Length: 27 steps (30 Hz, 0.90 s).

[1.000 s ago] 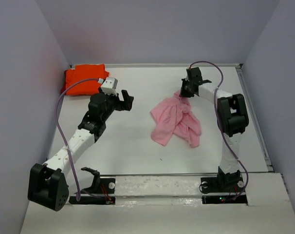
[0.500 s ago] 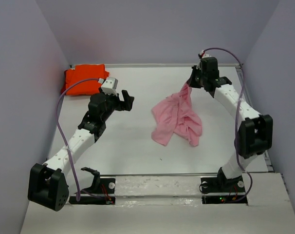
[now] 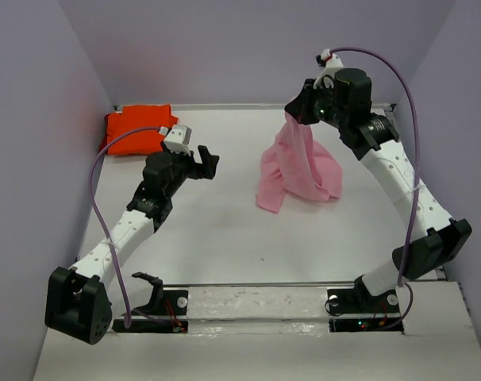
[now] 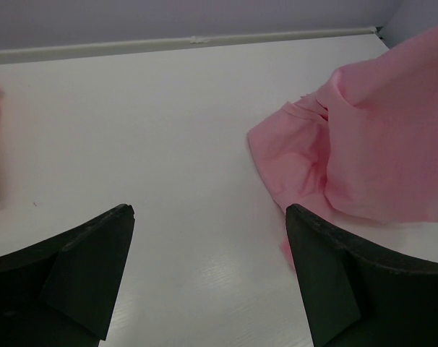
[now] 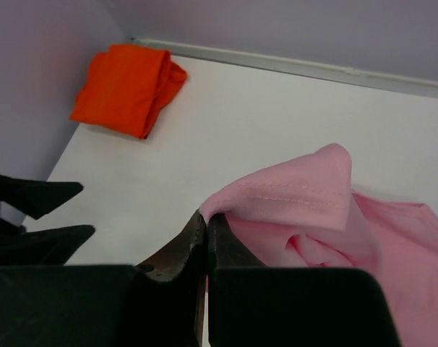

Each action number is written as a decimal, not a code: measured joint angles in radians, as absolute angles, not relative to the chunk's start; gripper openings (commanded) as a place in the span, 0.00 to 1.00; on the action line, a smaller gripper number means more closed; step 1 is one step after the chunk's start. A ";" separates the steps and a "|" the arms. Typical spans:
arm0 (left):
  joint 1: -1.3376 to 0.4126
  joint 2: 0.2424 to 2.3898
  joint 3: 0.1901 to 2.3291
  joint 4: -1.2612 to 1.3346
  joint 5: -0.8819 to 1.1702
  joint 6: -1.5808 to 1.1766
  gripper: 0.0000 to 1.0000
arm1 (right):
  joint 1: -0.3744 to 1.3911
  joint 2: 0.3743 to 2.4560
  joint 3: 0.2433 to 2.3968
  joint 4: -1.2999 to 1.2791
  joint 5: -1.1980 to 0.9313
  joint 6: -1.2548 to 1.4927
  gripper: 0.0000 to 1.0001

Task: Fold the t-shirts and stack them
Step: Flatten out the tshirt

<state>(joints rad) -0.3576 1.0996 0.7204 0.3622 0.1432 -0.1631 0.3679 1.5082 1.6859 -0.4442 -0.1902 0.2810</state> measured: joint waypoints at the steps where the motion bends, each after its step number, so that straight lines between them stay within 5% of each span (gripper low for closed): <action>1: -0.358 1.098 0.720 0.363 0.143 -0.163 0.95 | 0.405 1.523 1.728 -0.464 -0.200 0.272 0.00; 19: -0.358 1.088 0.720 0.375 0.141 -0.163 0.95 | 0.537 1.652 2.437 -0.656 -0.286 0.228 0.00; 27: -0.358 1.085 0.719 0.376 0.134 -0.162 0.95 | 0.537 1.510 2.215 -0.648 -0.058 0.178 0.00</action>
<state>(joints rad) -0.3576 1.0851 0.7193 0.3763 0.1341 -0.1623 0.5373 1.5101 2.2147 -0.6476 -0.0578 0.1780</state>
